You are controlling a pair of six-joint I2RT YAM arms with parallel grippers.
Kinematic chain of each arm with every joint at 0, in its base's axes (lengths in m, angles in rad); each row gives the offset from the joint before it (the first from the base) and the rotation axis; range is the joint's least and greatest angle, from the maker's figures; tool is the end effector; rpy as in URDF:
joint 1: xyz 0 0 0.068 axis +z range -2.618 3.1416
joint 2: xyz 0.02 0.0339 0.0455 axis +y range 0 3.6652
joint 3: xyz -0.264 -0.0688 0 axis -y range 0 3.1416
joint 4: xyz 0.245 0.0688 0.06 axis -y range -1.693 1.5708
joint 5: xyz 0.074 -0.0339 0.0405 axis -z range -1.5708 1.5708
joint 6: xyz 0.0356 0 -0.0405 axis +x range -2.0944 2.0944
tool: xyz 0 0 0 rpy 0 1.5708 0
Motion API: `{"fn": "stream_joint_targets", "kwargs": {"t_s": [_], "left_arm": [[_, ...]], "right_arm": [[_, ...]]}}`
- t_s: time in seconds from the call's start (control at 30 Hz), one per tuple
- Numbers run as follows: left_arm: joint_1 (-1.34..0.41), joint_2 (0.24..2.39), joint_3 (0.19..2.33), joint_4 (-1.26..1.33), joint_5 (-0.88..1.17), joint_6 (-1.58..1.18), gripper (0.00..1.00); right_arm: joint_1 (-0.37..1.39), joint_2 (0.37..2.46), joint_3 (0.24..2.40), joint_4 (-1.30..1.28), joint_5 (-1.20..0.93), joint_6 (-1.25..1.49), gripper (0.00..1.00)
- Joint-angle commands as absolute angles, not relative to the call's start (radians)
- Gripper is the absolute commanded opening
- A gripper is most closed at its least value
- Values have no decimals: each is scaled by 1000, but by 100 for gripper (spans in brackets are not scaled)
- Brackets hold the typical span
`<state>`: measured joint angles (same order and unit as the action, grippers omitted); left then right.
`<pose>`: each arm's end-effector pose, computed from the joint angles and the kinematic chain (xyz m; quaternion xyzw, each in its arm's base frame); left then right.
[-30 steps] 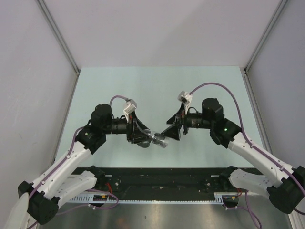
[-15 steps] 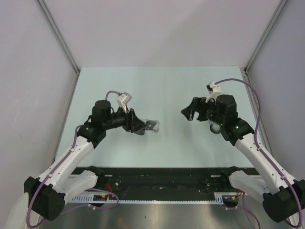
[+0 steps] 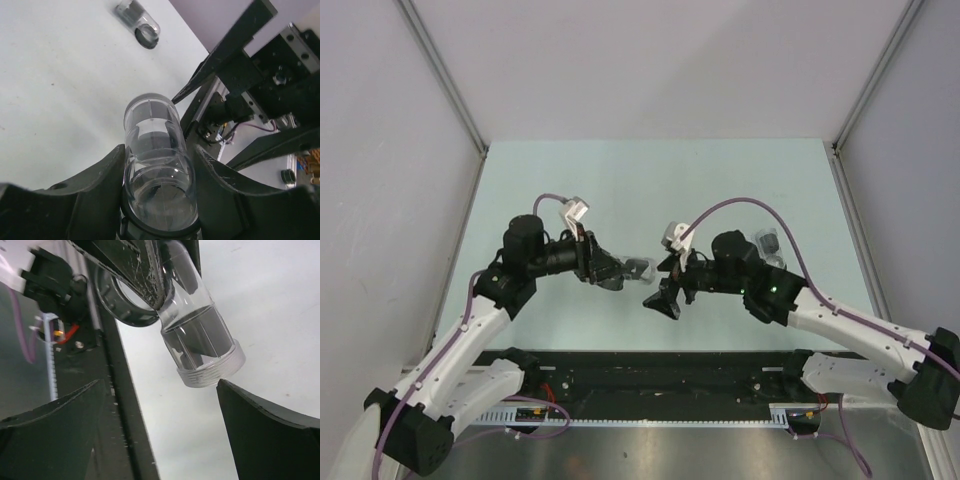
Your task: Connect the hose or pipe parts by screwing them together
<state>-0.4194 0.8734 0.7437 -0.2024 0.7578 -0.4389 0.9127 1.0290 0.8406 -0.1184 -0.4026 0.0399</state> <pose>0.1686 -0.1020 0.3111 0.2073 0.7586 -0.4983 0.3651 0.1342 0.1965 0.3205 -0.4412 0.6665 0.4088 0.4404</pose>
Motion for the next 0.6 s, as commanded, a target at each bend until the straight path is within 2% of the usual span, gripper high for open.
{"fn": "stream_joint_targets", "kwargs": {"t_s": [0.0, 0.3, 0.57], "left_arm": [[-423, 838, 729, -153, 834, -531, 0], [-425, 824, 701, -156, 847, -565, 0], [-425, 847, 699, -156, 871, -568, 0]], "right_arm": [[1000, 1112, 842, -22, -177, -168, 100], [1100, 1161, 842, 86, 103, -316, 98], [1109, 1153, 839, 31, -50, -377, 96]]}}
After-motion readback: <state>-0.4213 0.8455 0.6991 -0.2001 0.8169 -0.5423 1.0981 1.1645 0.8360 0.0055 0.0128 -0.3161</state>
